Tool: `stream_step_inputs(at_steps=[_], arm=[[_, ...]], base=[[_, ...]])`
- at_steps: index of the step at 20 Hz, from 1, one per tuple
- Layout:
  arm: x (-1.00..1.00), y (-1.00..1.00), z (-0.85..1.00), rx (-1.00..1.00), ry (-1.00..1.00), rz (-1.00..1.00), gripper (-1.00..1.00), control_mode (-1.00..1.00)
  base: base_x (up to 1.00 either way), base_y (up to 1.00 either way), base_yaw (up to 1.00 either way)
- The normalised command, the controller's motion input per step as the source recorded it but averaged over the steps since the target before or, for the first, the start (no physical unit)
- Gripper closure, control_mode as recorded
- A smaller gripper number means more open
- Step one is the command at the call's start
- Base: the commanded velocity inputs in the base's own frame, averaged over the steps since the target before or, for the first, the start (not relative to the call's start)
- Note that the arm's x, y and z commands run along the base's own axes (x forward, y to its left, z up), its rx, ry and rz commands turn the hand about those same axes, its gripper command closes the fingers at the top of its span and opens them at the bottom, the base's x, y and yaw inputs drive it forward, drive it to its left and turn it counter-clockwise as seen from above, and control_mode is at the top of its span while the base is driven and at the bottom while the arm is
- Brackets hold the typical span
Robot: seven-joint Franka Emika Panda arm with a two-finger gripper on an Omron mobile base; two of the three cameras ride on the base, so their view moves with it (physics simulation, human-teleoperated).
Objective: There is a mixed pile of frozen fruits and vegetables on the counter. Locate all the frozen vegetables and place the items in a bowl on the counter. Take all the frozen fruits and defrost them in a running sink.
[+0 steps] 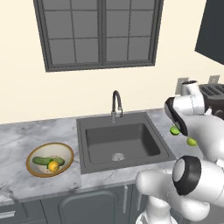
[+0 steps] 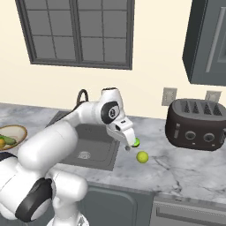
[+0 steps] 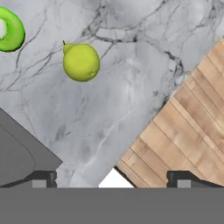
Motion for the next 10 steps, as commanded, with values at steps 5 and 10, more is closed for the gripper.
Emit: stream_step_inputs(at_steps=[5,10], arm=[[0.33,-0.54,-0.09,0.04,0.01,0.05,-1.0,-1.0],[0.15,-0.38,-0.24,0.11,0.0,0.03,-1.0,-1.0]], base=[[0.0,0.0,0.0],[0.0,0.0,0.0]])
